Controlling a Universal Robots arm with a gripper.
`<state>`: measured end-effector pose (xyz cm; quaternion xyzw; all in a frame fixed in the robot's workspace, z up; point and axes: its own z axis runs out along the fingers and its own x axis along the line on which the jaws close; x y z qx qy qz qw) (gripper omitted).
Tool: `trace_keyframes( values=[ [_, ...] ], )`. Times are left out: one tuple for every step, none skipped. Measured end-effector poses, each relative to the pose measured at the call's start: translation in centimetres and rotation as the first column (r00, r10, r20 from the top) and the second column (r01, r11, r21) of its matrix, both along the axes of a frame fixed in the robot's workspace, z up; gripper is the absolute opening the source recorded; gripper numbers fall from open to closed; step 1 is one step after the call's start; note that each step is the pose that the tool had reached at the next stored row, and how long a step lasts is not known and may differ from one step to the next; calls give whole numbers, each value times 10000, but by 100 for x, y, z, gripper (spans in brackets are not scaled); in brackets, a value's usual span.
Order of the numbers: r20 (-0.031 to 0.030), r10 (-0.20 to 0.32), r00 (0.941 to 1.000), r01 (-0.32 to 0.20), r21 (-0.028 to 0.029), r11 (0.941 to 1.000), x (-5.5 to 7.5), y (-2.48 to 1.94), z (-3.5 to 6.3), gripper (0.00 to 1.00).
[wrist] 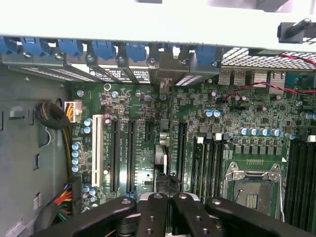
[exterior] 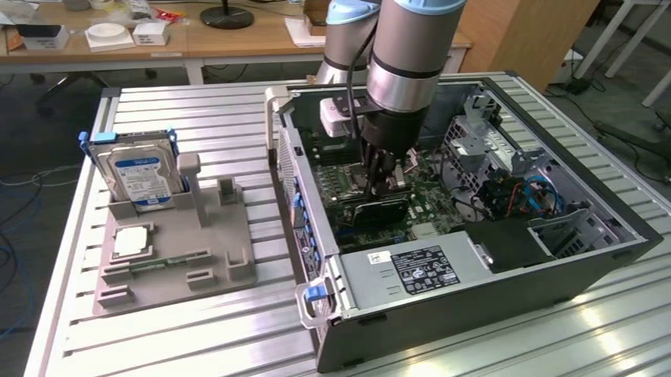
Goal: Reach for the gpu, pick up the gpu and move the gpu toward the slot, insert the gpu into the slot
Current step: 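Insert the gpu into the slot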
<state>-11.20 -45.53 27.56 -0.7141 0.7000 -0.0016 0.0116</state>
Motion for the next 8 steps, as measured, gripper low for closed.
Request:
trace_keyframes(
  values=[
    [0, 0, 10000, 0, 0, 10000, 0, 0, 0, 10],
    [0, 0, 10000, 0, 0, 10000, 0, 0, 0, 10],
    [0, 0, 10000, 0, -1, 10000, 0, 0, 0, 10],
    [0, 0, 10000, 0, 0, 10000, 0, 0, 0, 10],
    [0, 1, 10000, -1, 0, 10000, 0, 0, 0, 10],
    [0, 0, 10000, 0, 0, 10000, 0, 0, 0, 10],
    [0, 0, 10000, 0, 0, 10000, 0, 0, 0, 10],
    [0, 0, 10000, 0, 0, 10000, 0, 0, 0, 10]
  ],
)
